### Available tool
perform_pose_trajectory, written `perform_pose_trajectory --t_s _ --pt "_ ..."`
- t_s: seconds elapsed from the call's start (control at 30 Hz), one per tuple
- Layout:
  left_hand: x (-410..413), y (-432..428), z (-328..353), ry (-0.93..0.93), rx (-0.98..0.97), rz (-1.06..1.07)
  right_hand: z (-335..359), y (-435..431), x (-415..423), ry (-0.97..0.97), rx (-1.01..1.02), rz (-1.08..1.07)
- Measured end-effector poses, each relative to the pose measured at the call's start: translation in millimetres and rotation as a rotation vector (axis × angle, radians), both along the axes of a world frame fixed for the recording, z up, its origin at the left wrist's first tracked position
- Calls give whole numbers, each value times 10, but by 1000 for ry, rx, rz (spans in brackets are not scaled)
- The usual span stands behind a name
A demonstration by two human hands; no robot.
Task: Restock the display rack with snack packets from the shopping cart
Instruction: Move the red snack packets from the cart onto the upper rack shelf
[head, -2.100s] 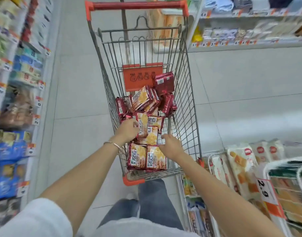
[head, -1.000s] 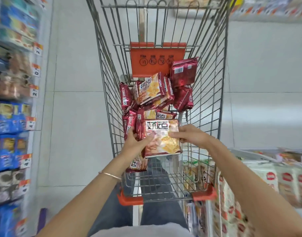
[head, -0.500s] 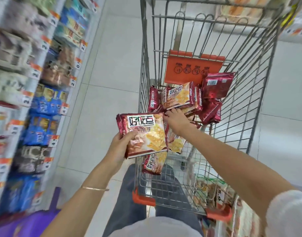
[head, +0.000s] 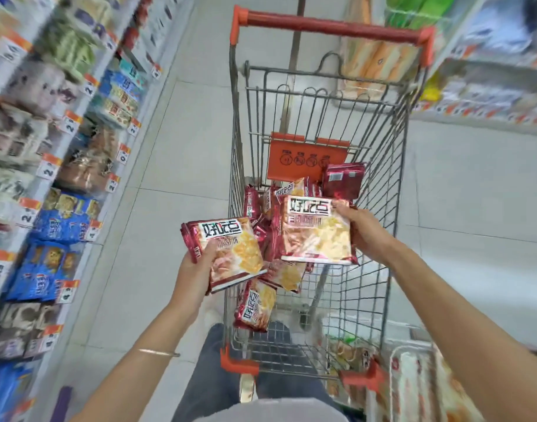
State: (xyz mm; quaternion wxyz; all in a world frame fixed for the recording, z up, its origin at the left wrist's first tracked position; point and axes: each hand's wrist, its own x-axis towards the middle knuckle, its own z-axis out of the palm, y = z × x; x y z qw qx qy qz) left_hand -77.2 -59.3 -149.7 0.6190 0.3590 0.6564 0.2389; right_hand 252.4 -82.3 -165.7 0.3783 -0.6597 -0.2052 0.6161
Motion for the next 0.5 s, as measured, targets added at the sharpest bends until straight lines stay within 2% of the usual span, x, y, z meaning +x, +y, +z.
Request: perform_pose_trajectory --t_s 0.1,0.2,0.33,0.5 --pt "242 40 238 34 4 -198 320 -51 -184 108 -32 -27" --pt "436 87 380 -28 -51 -357 502 -182 -393 79 -54 -6" --pt "619 51 852 -172 -117 -489 842 -462 -547 52 -51 -99" --pt "686 32 1333 -261 -68 -815 1517 -933 -673 -95 29 -207"
